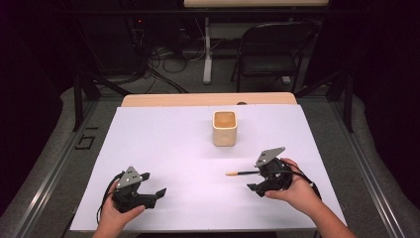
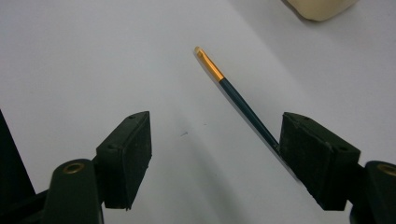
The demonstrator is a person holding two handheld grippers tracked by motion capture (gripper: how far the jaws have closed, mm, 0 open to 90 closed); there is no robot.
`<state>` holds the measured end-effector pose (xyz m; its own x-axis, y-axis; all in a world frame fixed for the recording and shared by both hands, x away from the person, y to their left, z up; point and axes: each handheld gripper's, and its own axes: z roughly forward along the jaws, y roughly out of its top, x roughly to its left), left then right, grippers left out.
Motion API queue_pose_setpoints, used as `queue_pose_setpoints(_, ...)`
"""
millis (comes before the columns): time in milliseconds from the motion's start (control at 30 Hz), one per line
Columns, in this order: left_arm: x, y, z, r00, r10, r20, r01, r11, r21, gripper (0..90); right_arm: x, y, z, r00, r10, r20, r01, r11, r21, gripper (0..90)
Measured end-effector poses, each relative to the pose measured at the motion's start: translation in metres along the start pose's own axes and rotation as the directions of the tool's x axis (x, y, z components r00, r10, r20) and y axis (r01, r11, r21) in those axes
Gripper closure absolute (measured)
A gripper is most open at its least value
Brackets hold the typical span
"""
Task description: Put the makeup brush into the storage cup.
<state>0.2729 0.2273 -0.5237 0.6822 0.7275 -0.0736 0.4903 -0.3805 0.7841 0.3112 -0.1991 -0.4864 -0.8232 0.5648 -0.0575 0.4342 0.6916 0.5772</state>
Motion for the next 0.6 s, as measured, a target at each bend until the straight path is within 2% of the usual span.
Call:
queue_pose_setpoints(133,0.0,0.0,0.001,1.0,0.001,0.002,-0.001,1.0,0.007,17.2,-0.004,0.003,0.005,0.9999,-0.011,-0.012,0.011,1.0,0.026,25.9)
queue_pose_setpoints(200,0.0,0.0,0.001,1.0,0.001,0.002,-0.001,1.0,0.009,17.2,-0.006,0.007,0.005,0.9995,-0.025,-0.02,0.027,0.996,0.088,26.3)
queue_pose_setpoints(233,0.0,0.0,0.001,1.0,0.0,0.002,-0.001,1.0,0.009,17.2,-0.006,0.006,0.009,0.9998,-0.017,-0.012,0.017,0.998,0.053,26.3)
queue_pose_setpoints(300,0.0,0.0,0.001,1.0,0.0,0.002,0.0,1.0,0.009,17.4,-0.008,0.01,0.008,0.9993,-0.03,-0.024,0.032,0.994,0.109,26.5)
queue_pose_setpoints(333,0.0,0.0,0.001,1.0,-0.001,0.002,0.001,1.0,0.009,17.4,-0.008,0.01,0.012,0.9991,-0.03,-0.029,0.033,0.996,0.088,26.8)
queue_pose_setpoints(400,0.001,0.0,0.001,1.0,0.001,0.002,-0.001,0.9999,0.013,17.4,-0.009,0.013,0.011,0.9983,-0.043,-0.039,0.048,0.988,0.149,27.1)
queue_pose_setpoints(600,0.0,0.0,0.001,1.0,0.002,0.006,-0.002,0.9998,0.021,17.7,-0.012,0.019,0.018,0.995,-0.086,-0.051,0.094,0.976,0.198,29.8)
